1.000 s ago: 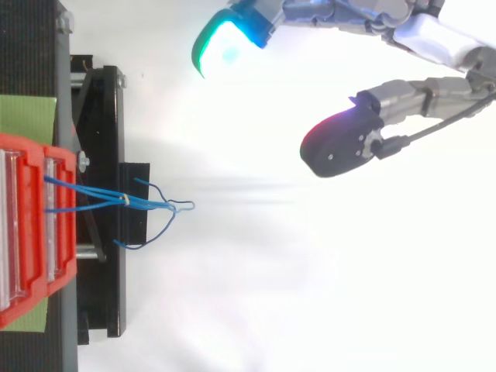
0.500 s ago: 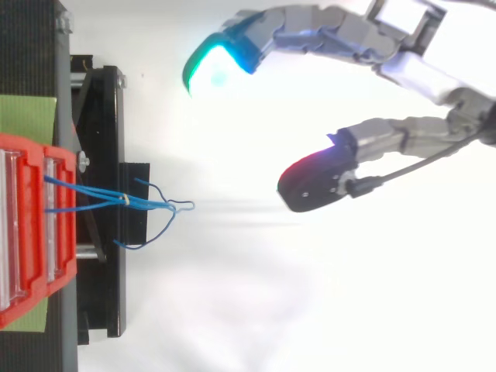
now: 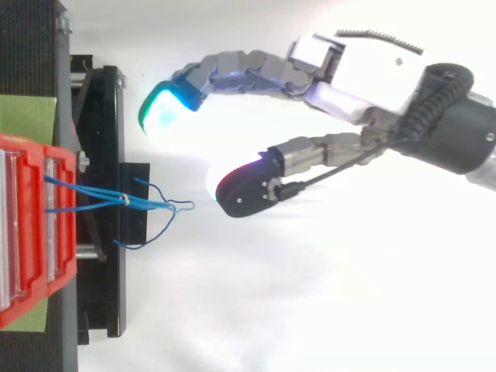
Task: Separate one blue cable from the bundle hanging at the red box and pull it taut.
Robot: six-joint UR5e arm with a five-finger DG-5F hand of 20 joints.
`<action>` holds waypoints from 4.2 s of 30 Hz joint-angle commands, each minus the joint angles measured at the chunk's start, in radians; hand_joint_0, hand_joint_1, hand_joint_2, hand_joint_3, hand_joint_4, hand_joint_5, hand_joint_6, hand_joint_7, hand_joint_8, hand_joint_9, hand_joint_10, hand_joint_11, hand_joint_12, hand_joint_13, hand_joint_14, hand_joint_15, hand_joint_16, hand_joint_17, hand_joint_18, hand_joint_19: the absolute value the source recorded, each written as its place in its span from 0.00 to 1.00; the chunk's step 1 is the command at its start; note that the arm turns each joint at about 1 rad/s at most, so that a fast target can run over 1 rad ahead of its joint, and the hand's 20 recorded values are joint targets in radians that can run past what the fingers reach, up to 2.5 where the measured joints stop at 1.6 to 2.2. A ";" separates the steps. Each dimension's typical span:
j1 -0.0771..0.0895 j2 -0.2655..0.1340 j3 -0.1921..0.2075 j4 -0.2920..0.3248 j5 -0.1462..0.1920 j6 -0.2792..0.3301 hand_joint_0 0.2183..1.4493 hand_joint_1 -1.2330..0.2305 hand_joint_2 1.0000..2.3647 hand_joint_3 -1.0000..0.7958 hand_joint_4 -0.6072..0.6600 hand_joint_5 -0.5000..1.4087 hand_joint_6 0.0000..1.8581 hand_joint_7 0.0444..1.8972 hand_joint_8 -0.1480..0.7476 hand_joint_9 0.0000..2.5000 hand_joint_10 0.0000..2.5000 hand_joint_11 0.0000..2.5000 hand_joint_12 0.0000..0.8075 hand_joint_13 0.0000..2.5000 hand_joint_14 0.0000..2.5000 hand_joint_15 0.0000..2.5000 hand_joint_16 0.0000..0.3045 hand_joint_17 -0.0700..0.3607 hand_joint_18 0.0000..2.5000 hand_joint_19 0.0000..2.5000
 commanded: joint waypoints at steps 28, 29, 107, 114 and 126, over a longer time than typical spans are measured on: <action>0.001 -0.072 0.082 -0.026 -0.115 0.146 0.28 0.36 0.00 0.28 0.75 0.18 0.27 0.48 0.53 0.21 0.00 0.07 0.43 0.20 0.00 0.07 0.13 0.36 0.15 0.07; 0.001 -0.072 0.082 -0.026 -0.115 0.146 0.28 0.36 0.00 0.28 0.75 0.18 0.27 0.48 0.53 0.21 0.00 0.07 0.43 0.20 0.00 0.07 0.13 0.37 0.16 0.07; 0.029 0.025 0.146 -0.196 -0.082 0.124 0.34 0.32 0.00 0.32 0.63 0.16 0.50 0.42 0.54 0.25 0.00 0.16 0.44 0.26 0.00 0.11 0.13 0.37 0.23 0.12; 0.029 0.025 0.146 -0.194 -0.071 0.128 0.30 0.35 0.00 0.28 0.63 0.16 0.50 0.41 0.55 0.26 0.00 0.16 0.44 0.27 0.00 0.12 0.13 0.38 0.23 0.13; 0.029 0.016 0.145 -0.139 -0.002 0.160 0.37 0.28 0.00 0.28 0.55 0.17 0.49 0.46 0.55 0.31 0.00 0.19 0.44 0.30 0.00 0.14 0.13 0.37 0.27 0.14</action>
